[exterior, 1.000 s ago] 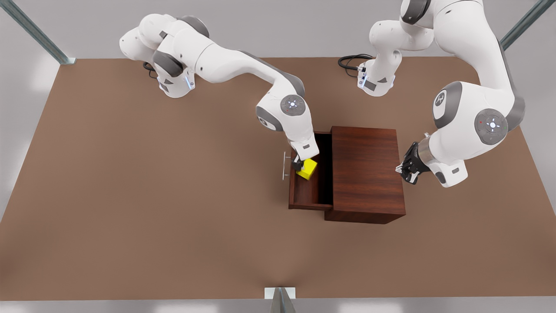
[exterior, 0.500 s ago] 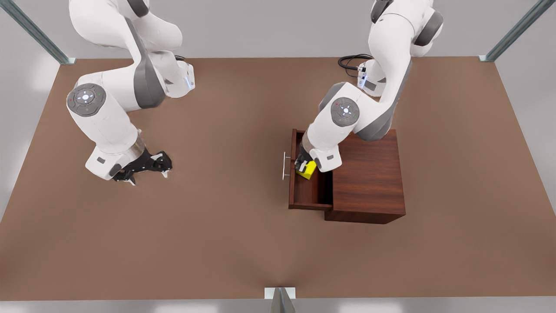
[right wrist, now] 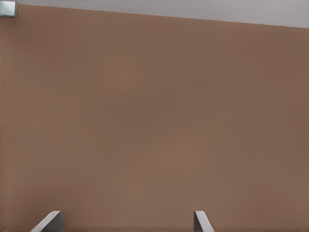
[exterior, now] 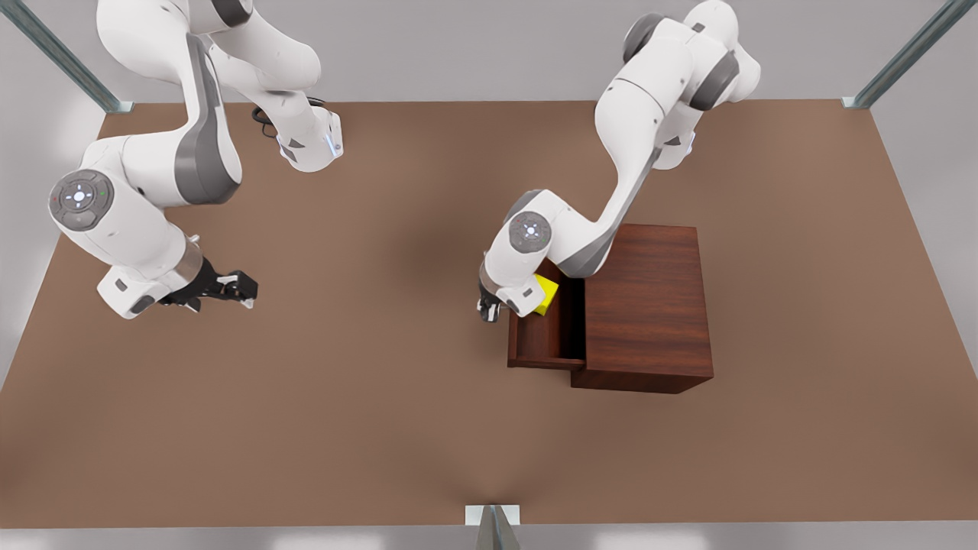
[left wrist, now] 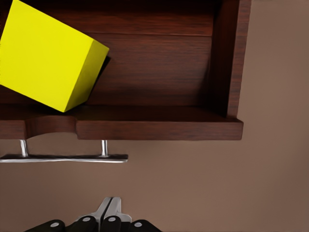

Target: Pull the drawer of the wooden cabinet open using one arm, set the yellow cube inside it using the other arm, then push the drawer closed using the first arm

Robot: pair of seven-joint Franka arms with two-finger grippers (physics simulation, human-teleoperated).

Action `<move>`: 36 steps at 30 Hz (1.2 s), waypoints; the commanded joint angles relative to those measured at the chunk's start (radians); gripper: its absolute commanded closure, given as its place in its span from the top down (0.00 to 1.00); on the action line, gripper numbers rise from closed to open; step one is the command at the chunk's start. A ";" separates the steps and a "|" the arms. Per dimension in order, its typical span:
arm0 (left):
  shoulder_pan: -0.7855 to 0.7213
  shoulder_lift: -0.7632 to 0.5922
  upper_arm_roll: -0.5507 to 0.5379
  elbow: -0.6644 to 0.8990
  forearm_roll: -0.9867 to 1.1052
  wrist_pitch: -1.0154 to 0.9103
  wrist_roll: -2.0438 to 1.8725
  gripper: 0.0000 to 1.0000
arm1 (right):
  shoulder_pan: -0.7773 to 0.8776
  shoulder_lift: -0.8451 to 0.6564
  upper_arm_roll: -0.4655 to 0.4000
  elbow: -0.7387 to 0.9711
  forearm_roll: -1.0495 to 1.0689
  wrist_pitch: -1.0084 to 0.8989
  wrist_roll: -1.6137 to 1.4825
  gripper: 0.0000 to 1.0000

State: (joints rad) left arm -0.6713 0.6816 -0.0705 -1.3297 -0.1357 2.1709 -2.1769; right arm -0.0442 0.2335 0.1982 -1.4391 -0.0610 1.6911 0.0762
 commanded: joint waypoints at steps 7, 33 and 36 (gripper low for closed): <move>-0.017 0.004 0.000 -0.051 0.011 -0.016 -0.126 0.21 | 0.003 0.007 0.001 0.039 0.004 -0.002 0.025 1.00; 0.078 -0.022 0.055 -0.060 0.018 -0.321 0.293 0.21 | -0.002 0.003 0.014 0.039 0.004 -0.004 0.013 1.00; 0.081 -0.025 0.072 -0.059 0.018 -0.342 0.327 0.21 | -0.002 0.003 0.014 0.039 0.004 -0.004 0.011 1.00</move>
State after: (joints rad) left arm -0.5880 0.6584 -0.0035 -1.3883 -0.1175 1.8874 -2.0437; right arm -0.0460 0.2374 0.2113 -1.4010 -0.0574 1.6880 0.0885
